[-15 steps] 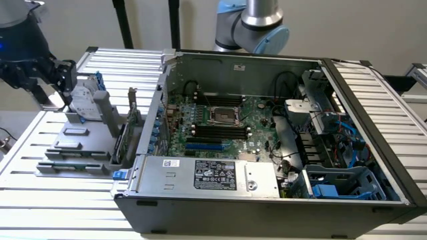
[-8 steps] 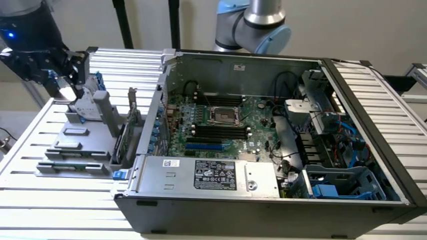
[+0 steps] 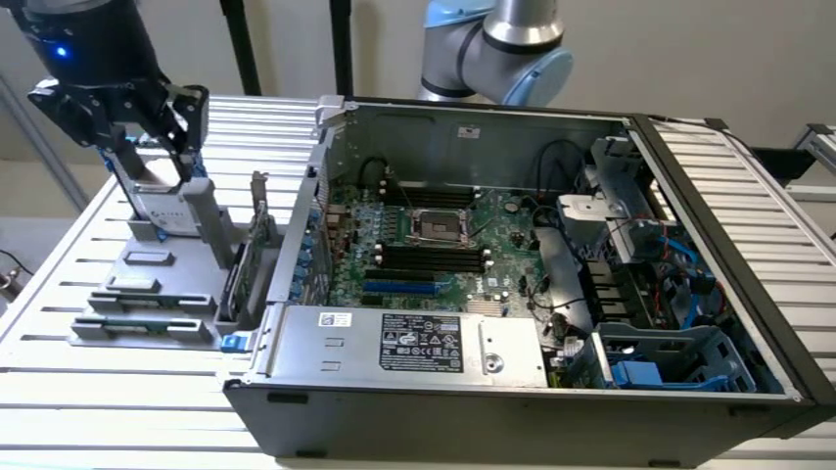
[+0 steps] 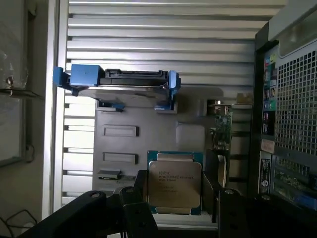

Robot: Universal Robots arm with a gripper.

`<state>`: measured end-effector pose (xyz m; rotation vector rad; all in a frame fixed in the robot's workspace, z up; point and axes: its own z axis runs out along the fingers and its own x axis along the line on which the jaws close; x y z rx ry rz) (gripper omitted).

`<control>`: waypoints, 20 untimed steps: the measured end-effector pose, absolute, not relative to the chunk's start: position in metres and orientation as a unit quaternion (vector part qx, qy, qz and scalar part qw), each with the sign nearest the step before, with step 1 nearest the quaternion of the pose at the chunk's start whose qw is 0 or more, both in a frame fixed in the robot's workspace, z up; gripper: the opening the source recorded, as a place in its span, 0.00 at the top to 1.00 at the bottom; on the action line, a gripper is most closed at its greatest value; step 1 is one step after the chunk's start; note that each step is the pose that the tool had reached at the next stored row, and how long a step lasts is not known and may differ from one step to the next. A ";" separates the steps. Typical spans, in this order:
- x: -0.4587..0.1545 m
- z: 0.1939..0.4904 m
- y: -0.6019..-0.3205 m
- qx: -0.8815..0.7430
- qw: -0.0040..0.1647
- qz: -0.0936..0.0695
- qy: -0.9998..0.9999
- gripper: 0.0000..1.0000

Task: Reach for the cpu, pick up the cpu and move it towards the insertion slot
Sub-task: 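Pick up the cpu and move it towards the insertion slot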

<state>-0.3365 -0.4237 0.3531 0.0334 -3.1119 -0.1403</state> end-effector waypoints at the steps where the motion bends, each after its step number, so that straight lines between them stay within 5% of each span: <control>1: -0.332 0.355 -0.424 0.011 0.013 -0.046 -0.999 0.46; 20: -0.246 0.386 -0.427 0.011 0.013 -0.065 -0.998 0.46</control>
